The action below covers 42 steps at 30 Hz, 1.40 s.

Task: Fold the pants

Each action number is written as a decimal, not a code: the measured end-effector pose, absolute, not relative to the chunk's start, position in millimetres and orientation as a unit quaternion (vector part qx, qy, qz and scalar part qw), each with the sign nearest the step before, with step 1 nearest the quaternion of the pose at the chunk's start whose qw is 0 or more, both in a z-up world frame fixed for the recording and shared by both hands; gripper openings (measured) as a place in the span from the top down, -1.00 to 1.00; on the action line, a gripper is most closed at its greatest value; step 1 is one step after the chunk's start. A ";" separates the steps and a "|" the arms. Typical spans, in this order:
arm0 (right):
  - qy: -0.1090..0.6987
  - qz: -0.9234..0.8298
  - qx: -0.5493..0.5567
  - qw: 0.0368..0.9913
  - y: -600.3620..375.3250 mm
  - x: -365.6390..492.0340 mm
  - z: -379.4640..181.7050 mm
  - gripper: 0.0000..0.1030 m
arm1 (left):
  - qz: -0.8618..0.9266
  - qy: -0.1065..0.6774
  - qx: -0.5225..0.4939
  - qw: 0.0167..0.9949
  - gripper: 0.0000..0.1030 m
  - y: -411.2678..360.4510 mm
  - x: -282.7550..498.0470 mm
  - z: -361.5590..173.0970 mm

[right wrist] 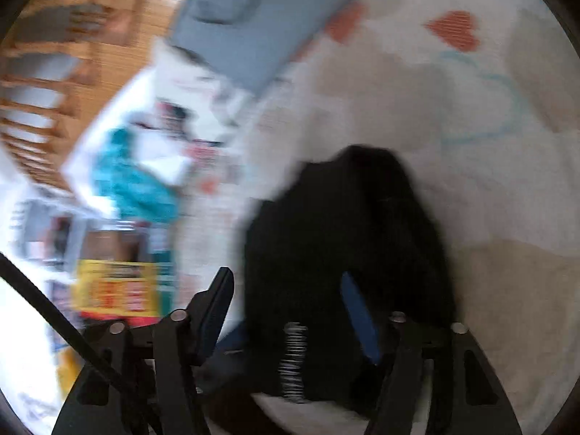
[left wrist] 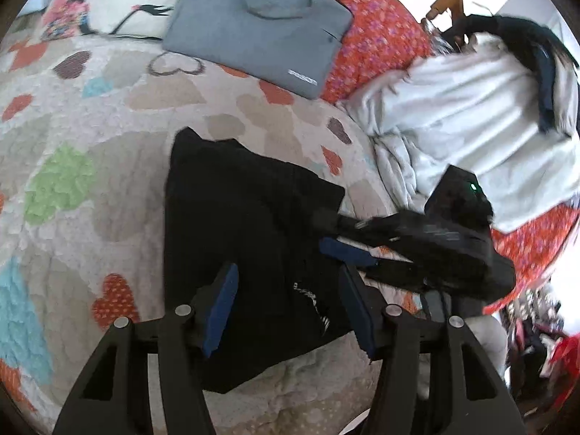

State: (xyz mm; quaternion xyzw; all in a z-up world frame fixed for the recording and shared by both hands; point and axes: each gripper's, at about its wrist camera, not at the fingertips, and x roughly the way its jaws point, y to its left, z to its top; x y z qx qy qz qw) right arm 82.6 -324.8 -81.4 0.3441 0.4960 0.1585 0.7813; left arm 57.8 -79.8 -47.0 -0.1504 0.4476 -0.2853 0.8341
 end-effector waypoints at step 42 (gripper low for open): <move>0.400 0.147 0.424 0.799 -352.9 129.9 -62.4 -0.28 | -0.233 0.480 -0.198 0.822 -0.28 -60.1 164.0 -54.6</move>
